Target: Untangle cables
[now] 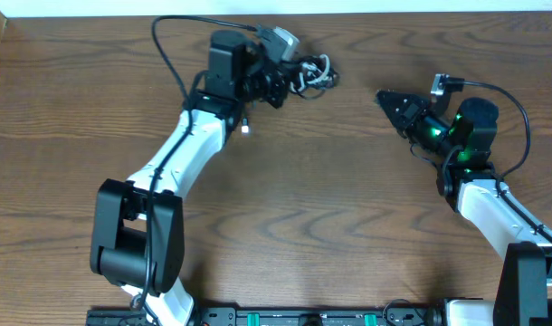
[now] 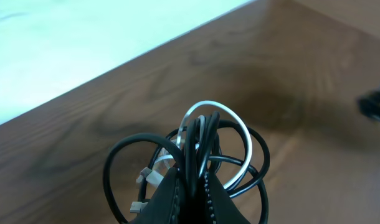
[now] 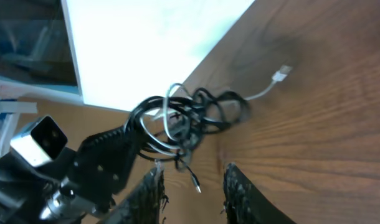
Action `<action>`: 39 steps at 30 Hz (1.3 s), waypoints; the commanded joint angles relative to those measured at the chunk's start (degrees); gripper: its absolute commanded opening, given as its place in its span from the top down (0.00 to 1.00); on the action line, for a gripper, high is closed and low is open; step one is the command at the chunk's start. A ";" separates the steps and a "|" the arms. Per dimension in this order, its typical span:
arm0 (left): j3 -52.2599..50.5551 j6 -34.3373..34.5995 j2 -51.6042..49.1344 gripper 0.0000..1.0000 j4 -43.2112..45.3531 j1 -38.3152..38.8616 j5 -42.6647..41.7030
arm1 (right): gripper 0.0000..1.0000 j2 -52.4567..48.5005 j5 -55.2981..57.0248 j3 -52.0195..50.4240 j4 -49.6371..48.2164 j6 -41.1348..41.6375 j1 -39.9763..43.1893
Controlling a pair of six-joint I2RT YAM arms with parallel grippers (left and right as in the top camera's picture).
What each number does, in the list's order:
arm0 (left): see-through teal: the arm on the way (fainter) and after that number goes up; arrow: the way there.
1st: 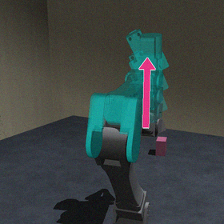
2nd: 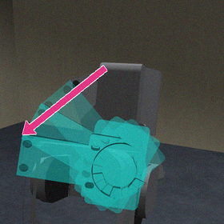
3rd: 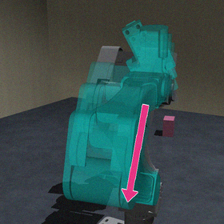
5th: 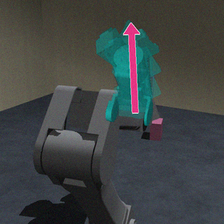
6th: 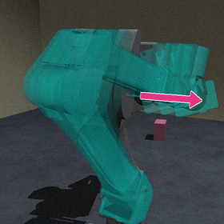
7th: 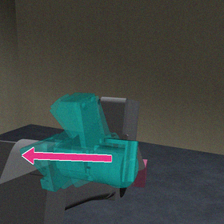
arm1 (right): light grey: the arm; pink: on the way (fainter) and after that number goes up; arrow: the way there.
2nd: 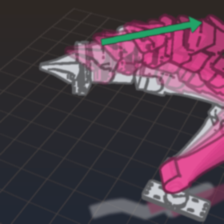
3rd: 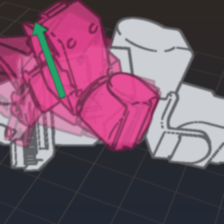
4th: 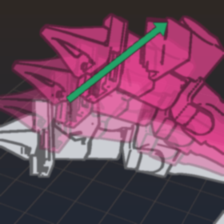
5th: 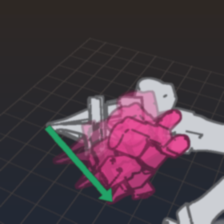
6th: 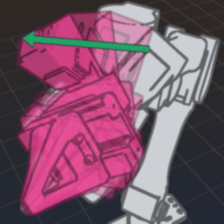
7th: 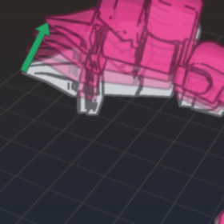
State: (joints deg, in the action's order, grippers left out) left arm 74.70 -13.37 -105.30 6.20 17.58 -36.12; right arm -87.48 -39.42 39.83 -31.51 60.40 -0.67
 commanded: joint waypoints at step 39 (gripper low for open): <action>1.27 -5.01 0.96 0.93 3.89 8.17 -3.43 | 0.30 -0.07 3.28 -0.20 5.18 -0.70 -2.08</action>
State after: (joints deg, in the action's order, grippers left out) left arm 74.70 -17.87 -105.30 9.65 24.14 -35.44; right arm -87.48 -37.32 39.77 -26.57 60.95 -2.39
